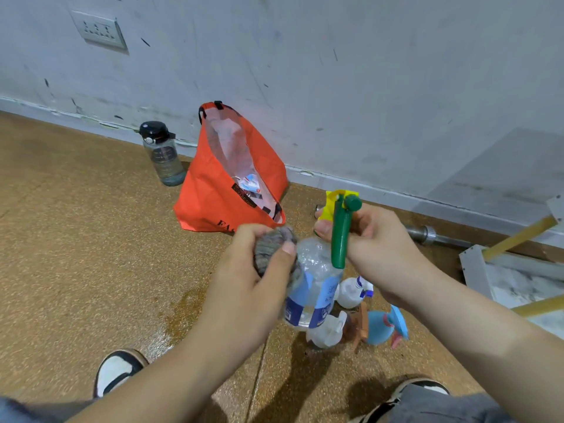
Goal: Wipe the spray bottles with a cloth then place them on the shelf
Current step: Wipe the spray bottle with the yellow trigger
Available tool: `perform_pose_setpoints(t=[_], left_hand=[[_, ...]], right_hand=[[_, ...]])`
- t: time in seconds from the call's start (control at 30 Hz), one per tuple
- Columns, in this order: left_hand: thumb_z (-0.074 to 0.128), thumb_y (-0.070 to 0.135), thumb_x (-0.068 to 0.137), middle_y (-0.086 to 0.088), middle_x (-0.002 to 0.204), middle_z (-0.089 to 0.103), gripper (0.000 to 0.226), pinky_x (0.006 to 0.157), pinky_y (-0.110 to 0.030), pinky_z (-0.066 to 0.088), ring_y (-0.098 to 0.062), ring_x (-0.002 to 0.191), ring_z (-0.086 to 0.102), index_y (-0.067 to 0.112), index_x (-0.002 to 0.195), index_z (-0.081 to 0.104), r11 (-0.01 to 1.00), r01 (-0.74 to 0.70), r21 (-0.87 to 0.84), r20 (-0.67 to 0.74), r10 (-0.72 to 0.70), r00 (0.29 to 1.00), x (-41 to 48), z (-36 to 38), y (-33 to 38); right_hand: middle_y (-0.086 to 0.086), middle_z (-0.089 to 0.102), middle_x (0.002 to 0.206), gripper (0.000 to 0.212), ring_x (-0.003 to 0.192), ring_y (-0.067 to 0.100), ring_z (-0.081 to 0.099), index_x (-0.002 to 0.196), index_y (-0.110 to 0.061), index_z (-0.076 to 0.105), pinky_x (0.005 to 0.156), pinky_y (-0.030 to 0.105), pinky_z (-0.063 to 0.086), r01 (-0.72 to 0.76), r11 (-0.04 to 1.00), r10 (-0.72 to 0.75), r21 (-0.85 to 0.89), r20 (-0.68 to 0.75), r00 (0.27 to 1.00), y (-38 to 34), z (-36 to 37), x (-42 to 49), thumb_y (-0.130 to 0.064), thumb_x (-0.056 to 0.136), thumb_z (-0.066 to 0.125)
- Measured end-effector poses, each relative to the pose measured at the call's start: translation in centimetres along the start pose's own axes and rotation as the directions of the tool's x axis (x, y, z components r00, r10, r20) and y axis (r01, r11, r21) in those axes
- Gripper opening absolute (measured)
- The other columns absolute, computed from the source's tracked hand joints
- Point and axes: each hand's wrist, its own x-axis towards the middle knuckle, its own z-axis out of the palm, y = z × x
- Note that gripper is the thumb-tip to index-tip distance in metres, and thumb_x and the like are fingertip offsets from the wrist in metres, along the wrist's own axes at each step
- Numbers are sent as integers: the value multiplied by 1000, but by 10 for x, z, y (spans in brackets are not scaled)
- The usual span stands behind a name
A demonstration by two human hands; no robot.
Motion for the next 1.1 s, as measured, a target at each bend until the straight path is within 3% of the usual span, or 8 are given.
perform_pose_setpoints(t=[0.23, 0.37, 0.6, 0.73, 0.8, 0.87, 1.0, 1.1], left_hand=[[47, 40, 108, 16, 95, 67, 17, 78, -23, 44, -1, 91, 61, 32, 113, 62, 998, -59, 2, -54, 59, 997, 7, -4, 6], [42, 37, 107, 12, 119, 64, 31, 99, -42, 49, -12, 115, 60, 27, 130, 60, 953, -262, 155, 15, 262, 965, 8, -2, 8], [38, 32, 107, -3, 151, 42, 53, 119, -30, 31, -17, 142, 40, 13, 157, 35, 850, -392, 353, 205, 339, 918, -12, 16, -4], [46, 31, 110, 4, 114, 70, 22, 91, -23, 48, -5, 105, 63, 25, 125, 61, 998, -53, 35, 152, 47, 987, 30, 1, -10], [52, 30, 109, -3, 100, 77, 21, 82, -31, 50, -15, 92, 67, 22, 109, 71, 935, 272, -228, 217, -224, 950, 43, 1, -8], [53, 27, 108, -3, 93, 76, 21, 78, -34, 50, -18, 86, 67, 22, 103, 72, 889, 340, -305, 203, -288, 936, 41, 5, -1], [43, 31, 108, 10, 132, 54, 32, 106, -18, 37, 1, 123, 50, 28, 138, 55, 974, -163, 156, 13, 163, 987, -2, 23, 5], [34, 43, 104, 16, 153, 27, 55, 117, -11, 18, 3, 144, 27, 29, 158, 32, 928, -287, 236, 65, 279, 958, -31, 31, 4]], right_hand=[[10, 77, 107, 15, 109, 26, 72, 104, -17, 77, 99, 40, 57, -33, 973, -3, 227, 157, 988, -8, -4, -2, -25, 92, 75], [11, 75, 102, 23, 99, 23, 71, 105, -11, 75, 98, 43, 56, -105, 939, 51, 329, 167, 985, -8, 3, -2, -28, 89, 72], [-3, 72, 74, 16, 73, 11, 67, 79, -17, 76, 74, 29, 56, -45, 955, 58, 295, -34, 998, -8, 21, -7, -14, 94, 71], [10, 78, 93, 9, 88, 13, 69, 100, -12, 77, 88, 33, 58, 52, 970, -50, 239, -16, 999, -13, 19, -12, -13, 93, 72], [12, 77, 96, 14, 89, 14, 70, 104, -12, 77, 88, 34, 59, 69, 970, -81, 232, 42, 996, -17, 21, -15, -16, 92, 72], [12, 76, 95, 21, 90, 16, 69, 104, -10, 77, 91, 39, 59, 39, 962, -61, 271, 71, 996, -17, 22, -16, -22, 87, 73], [22, 74, 103, 16, 92, 23, 69, 100, -7, 77, 99, 55, 55, 23, 970, -21, 242, -9, 1000, -10, 20, -11, -20, 90, 79], [10, 77, 101, 7, 92, 12, 72, 92, -18, 80, 86, 36, 59, 72, 982, -60, 174, -72, 996, -10, 16, -8, -12, 90, 79]])
